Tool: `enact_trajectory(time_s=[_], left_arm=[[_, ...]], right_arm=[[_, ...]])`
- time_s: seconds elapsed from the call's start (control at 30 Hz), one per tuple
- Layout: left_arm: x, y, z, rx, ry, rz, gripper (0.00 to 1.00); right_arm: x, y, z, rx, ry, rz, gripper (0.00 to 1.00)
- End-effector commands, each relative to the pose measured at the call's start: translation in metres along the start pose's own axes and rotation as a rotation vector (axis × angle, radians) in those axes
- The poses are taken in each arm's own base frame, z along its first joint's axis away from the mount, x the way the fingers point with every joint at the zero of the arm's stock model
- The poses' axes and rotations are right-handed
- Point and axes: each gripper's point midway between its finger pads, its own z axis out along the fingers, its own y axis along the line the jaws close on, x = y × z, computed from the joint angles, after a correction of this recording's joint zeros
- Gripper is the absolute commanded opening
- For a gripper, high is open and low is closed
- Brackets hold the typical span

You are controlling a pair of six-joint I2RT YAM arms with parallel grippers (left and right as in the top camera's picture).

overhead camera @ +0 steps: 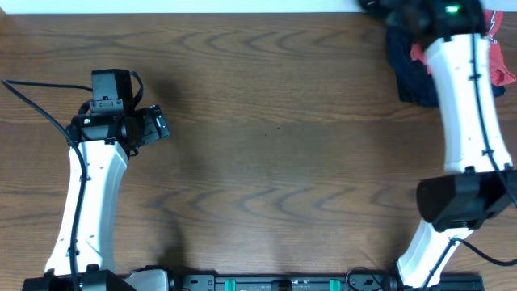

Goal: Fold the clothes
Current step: 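Place the black bundle on top of the clothes stack with the right gripper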

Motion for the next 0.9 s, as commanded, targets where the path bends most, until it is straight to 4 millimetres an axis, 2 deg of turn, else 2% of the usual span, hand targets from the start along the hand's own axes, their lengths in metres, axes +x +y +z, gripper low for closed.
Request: enact_trajectory(time_s=[0.0, 0.1, 0.23, 0.33, 0.6, 0.67, 0.77, 0.87], left_arm=[[-0.004, 0.000, -0.001, 0.006, -0.006, -0.017, 0.98], [-0.005, -0.001, -0.001, 0.008, -0.011, -0.018, 0.98], [-0.012, -0.002, -0.001, 0.015, -0.038, -0.022, 0.98], [-0.019, -0.004, -0.001, 0.022, -0.065, -0.027, 0.98], [-0.027, -0.006, -0.002, 0.031, -0.100, -0.033, 0.98], [-0.027, -0.006, -0.002, 0.031, -0.100, -0.033, 0.98], [-0.027, -0.006, -0.002, 0.031, -0.100, -0.033, 0.98], [-0.027, -0.006, -0.002, 0.031, -0.100, -0.033, 0.98]], right_arm=[[0.034, -0.040, 0.010, 0.094, -0.044, -0.105, 0.01], [0.051, -0.056, 0.020, 0.132, -0.131, -0.144, 0.01], [0.064, -0.059, 0.037, 0.143, -0.257, -0.229, 0.01], [0.076, -0.059, 0.053, 0.153, -0.278, -0.222, 0.01], [0.103, -0.026, 0.104, 0.068, -0.238, -0.223, 0.01], [0.111, -0.018, 0.111, 0.042, -0.218, -0.214, 0.01], [0.120, -0.013, 0.113, 0.020, -0.198, -0.205, 0.01], [0.131, -0.018, 0.110, 0.030, -0.166, -0.207, 0.01]])
